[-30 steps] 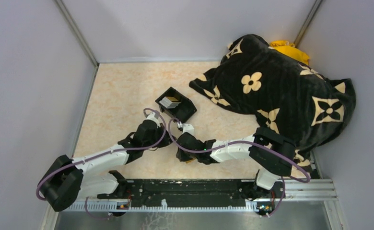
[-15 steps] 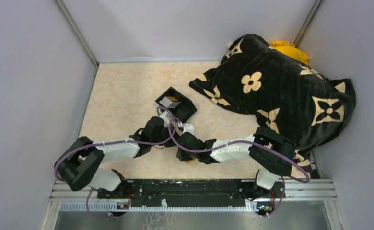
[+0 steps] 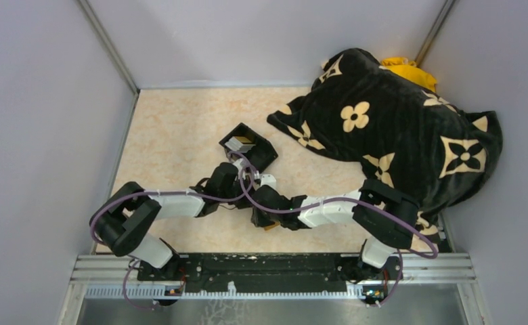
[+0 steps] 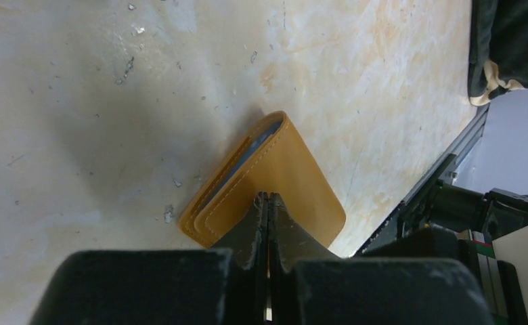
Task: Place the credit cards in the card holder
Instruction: Close the card holder at the center of the board.
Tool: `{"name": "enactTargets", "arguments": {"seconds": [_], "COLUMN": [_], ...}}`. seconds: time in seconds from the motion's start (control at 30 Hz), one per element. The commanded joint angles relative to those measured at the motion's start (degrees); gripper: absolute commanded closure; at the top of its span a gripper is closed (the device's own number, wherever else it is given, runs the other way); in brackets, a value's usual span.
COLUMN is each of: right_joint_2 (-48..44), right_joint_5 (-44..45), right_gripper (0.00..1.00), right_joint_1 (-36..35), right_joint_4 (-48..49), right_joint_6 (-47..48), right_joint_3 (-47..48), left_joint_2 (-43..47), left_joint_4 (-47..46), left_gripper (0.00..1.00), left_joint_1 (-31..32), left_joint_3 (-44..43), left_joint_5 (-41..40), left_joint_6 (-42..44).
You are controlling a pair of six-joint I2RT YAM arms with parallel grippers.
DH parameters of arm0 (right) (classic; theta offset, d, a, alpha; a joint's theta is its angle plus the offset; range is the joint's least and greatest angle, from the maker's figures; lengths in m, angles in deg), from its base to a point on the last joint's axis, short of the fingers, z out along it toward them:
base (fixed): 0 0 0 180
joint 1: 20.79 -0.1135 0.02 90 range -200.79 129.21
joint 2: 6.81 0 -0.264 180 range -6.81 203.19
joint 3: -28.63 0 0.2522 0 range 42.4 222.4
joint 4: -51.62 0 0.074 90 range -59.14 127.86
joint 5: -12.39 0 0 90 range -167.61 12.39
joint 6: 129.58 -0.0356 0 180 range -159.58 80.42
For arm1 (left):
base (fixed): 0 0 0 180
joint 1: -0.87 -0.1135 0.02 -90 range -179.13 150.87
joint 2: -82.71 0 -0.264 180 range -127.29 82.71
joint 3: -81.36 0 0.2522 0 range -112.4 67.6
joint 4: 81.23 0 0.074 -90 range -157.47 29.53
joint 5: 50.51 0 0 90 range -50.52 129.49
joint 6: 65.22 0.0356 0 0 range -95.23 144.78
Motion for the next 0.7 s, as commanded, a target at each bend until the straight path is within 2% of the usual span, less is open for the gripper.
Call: {"name": "enactTargets", "arguments": {"seconds": [0.0,0.13,0.23,0.67], "right_joint_2": [-3.43,-5.05,-5.79,-8.32], "right_joint_5": [-0.34,-0.52,-1.33,-2.86], "right_gripper": [0.75,0.59,0.54,0.51], "right_joint_1": [-0.05,-0.02,-0.21,-2.18], "right_joint_4": [1.14,-0.07,-1.24,-5.69], "right_joint_6": [2.23,2.79,3.31,4.58], "right_joint_3": [0.99,1.36,2.12,4.68], "left_joint_2": [-2.17,-2.85,-2.87,-3.31], "left_joint_4": [4.94,6.99,7.89,9.72], "left_gripper": [1.0,1.0,1.0,1.0], "left_joint_1": [0.78,1.08,1.26,1.35], "left_joint_3": [-1.04,-1.11,-0.87,-0.73], "left_joint_5": [-2.03,-3.3,-4.14,-5.34], "left_joint_6": [-0.71,-1.5,-2.06,-2.96]}}
